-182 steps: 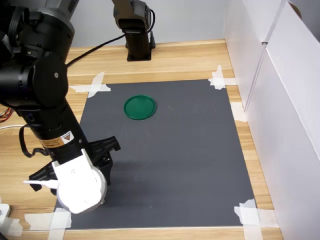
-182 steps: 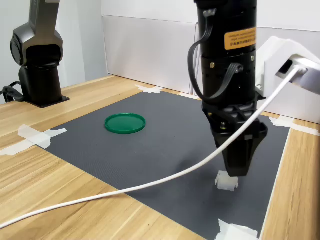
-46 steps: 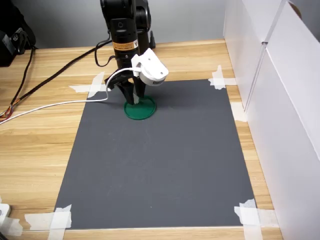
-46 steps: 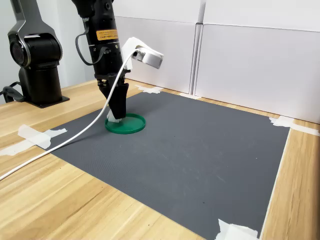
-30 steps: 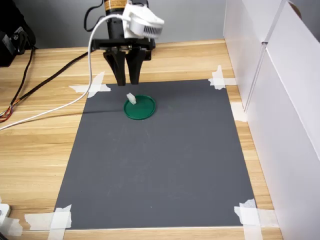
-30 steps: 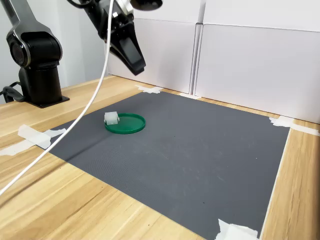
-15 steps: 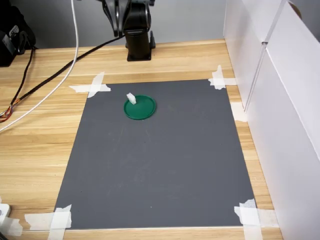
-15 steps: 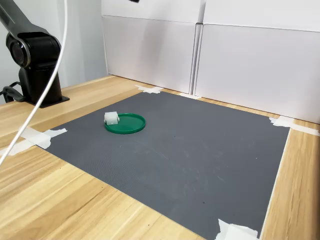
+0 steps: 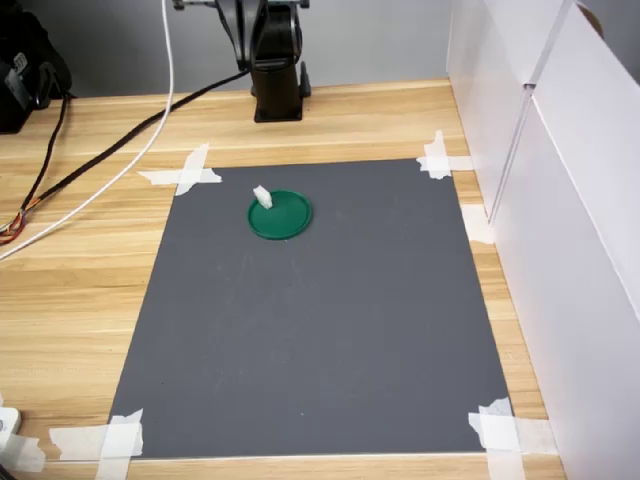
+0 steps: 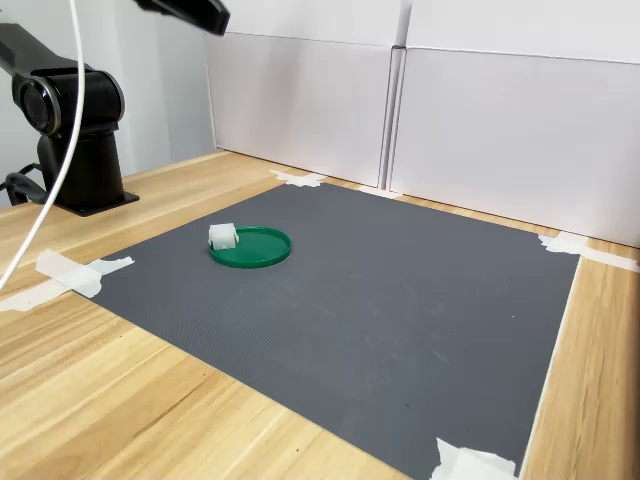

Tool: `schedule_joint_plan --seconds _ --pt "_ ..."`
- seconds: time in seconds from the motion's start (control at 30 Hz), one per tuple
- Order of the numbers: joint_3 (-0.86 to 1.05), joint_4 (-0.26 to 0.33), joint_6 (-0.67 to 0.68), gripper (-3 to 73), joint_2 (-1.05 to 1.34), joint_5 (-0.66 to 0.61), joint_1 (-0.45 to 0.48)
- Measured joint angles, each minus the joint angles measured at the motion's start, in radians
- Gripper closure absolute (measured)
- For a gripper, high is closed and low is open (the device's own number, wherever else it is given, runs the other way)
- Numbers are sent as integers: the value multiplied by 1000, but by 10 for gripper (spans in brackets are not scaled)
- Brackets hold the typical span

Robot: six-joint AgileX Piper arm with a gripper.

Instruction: Grasp a white terminal and put it in the green lid.

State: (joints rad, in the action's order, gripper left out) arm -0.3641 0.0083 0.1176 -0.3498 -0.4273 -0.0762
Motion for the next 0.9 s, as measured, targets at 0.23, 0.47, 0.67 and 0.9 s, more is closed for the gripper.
schedule_joint_plan --seconds 0.23,0.47,0.67,0.9 --pt "149 -8 -50 715 137 28 0" --pt "182 -53 -64 715 232 -29 0" --pt "254 -55 -64 715 303 -30 0" --pt "326 -55 -6 716 307 -6 0"
